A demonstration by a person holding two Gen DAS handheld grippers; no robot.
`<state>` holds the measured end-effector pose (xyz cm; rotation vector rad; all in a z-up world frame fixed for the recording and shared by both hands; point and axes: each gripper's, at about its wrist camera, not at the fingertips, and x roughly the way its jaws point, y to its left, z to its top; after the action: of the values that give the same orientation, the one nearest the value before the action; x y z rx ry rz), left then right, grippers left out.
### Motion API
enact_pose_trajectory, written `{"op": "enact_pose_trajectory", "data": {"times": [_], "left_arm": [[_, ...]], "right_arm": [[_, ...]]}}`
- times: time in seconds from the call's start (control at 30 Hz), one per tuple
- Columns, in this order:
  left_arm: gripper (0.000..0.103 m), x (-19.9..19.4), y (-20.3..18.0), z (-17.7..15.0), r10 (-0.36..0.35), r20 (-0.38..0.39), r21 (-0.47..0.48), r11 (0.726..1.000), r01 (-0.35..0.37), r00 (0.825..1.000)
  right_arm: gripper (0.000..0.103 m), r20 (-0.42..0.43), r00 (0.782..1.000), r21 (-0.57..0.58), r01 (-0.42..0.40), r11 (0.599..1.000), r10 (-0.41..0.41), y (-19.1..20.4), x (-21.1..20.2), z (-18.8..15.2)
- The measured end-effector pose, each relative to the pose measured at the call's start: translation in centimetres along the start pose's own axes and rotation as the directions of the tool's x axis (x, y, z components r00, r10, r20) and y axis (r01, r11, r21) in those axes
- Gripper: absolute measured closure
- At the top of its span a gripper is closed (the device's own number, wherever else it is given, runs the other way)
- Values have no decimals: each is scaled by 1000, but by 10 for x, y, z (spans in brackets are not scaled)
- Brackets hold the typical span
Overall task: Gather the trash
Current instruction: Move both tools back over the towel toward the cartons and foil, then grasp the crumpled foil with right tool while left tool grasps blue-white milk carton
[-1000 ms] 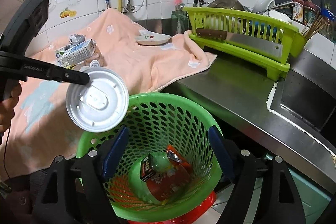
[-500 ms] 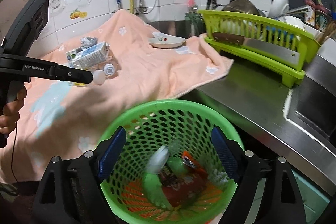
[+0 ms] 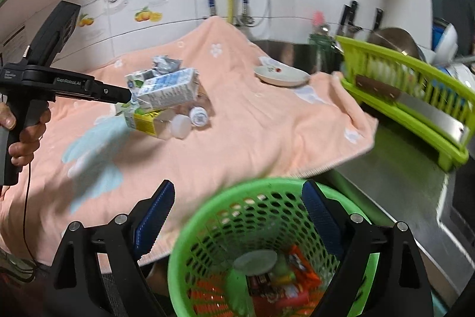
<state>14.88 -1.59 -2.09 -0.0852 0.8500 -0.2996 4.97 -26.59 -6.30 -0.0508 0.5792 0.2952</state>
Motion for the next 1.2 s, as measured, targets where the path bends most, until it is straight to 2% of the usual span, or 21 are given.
{"op": "enact_pose_trajectory", "data": {"times": [0.37, 0.63, 0.8, 0.87, 1.2], "left_arm": [[56, -19, 64, 9, 74, 31, -107, 992, -70, 997], [56, -28, 89, 18, 111, 44, -144, 984, -104, 993], [55, -26, 102, 21, 122, 38, -164, 980, -114, 992], [55, -26, 106, 22, 128, 35, -168, 978, -121, 991], [55, -28, 120, 26, 145, 38, -183, 974, -136, 989]], "right_arm": [[20, 19, 993, -130, -113, 985, 117, 40, 52, 71], [32, 15, 979, -221, -194, 956, 202, 75, 96, 119], [34, -1, 971, -258, -231, 938, 239, 90, 123, 145], [38, -13, 967, -264, -249, 932, 255, 94, 135, 153], [47, -66, 965, -374, -259, 890, 254, 128, 186, 187]]}}
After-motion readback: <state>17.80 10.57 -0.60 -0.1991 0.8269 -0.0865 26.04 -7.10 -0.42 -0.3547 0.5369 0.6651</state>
